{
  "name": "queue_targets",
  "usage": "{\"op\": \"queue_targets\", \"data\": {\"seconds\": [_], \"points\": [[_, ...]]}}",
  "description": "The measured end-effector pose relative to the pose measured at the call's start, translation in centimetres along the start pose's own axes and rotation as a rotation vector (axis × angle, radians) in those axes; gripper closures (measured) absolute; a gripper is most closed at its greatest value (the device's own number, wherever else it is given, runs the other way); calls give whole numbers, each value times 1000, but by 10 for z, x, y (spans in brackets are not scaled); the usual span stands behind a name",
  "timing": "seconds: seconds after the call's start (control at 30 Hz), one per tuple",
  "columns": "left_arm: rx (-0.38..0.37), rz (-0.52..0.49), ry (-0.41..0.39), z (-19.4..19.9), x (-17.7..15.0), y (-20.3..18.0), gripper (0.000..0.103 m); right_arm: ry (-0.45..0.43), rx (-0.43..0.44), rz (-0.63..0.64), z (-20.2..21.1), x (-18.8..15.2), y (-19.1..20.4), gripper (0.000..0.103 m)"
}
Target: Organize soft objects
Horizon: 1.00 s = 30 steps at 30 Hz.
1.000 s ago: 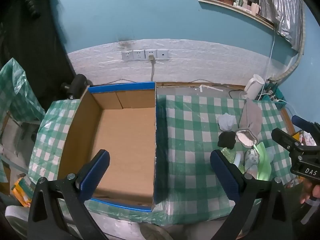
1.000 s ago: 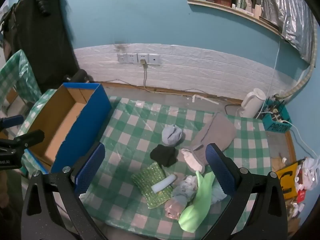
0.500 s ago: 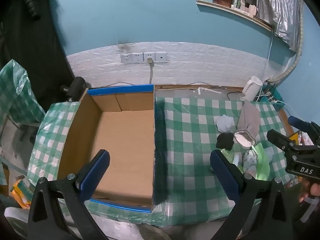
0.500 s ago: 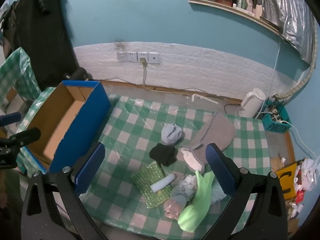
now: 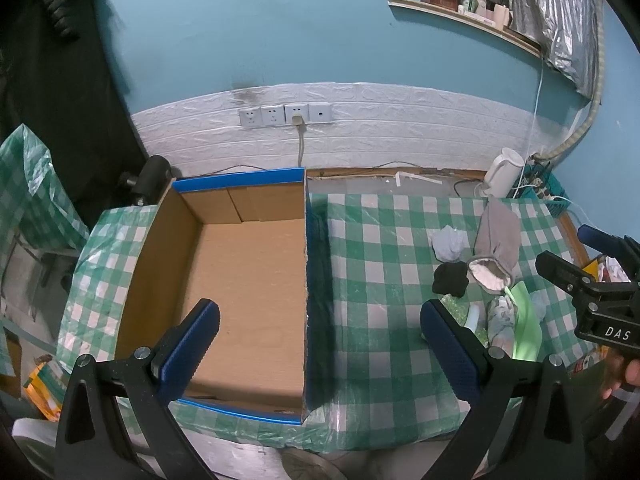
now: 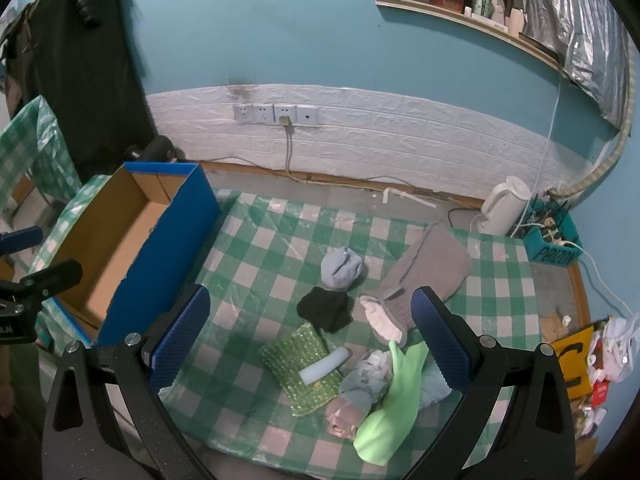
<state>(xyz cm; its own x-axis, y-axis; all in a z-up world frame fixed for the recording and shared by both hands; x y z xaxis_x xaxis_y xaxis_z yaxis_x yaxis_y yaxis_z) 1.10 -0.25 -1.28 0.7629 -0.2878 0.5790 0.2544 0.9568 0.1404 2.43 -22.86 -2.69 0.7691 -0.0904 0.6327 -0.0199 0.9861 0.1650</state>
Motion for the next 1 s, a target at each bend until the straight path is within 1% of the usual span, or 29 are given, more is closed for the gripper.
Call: {"op": "queue_targets", "data": {"seconds": [1.0], "points": [[-4, -13, -7, 1, -2, -4, 2, 0, -2, 0, 1, 3, -2, 2]]}}
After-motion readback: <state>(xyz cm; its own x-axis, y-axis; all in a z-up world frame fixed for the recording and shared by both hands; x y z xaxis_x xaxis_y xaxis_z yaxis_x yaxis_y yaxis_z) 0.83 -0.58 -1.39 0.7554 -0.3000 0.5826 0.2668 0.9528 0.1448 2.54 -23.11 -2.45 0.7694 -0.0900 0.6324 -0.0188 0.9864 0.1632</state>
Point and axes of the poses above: each gripper's, at about its wrist camera, not at the fingertips, and z roughly against the way its jaws point, y to its left, x to its top, the point moved 2 cm from there along -z, roughly the way its jaws point, and after that the axes turned 13 degrees about -z, right-handed, at the moved point
